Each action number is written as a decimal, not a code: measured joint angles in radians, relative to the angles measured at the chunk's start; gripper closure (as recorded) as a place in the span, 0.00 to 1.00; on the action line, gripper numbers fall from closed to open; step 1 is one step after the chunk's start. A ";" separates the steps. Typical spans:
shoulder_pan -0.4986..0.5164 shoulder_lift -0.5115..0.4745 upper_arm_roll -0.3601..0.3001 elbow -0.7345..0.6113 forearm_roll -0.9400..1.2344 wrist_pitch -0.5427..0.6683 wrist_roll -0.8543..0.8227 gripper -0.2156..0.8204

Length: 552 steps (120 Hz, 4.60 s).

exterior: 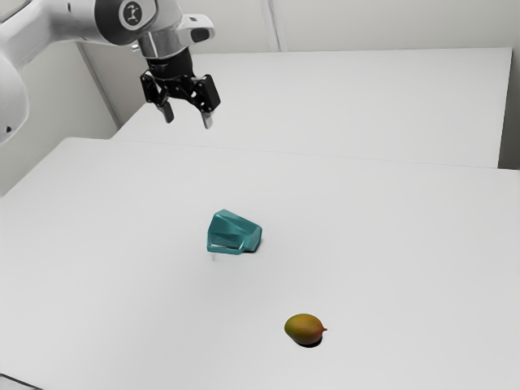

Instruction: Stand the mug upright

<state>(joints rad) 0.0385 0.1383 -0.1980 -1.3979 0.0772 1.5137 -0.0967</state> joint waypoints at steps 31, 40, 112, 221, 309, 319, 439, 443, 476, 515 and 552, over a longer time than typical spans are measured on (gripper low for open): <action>0.015 -0.001 0.003 0.000 -0.006 0.000 -0.006 0.21; 0.016 -0.009 0.002 -0.007 -0.014 0.006 -0.008 0.21; 0.222 0.070 0.004 -0.133 -0.269 0.064 0.133 0.21; 0.357 0.229 0.003 -0.419 -0.707 0.362 0.724 0.21; 0.378 0.350 -0.012 -0.402 -0.903 0.222 0.912 0.25; 0.381 0.352 -0.015 -0.403 -0.910 0.206 0.923 0.33; 0.380 0.293 -0.029 -0.399 -0.902 0.192 0.997 0.95; 0.377 0.281 -0.032 -0.400 -0.893 0.197 0.994 0.96; 0.324 0.157 -0.087 -0.411 -0.619 0.300 0.900 0.96; 0.294 0.080 -0.195 -0.419 -0.257 0.377 0.658 0.96; 0.294 -0.009 -0.273 -0.537 -0.040 0.432 0.411 0.96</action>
<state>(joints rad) 0.3327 0.1295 -0.4707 -1.9344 0.0374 1.9460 0.3147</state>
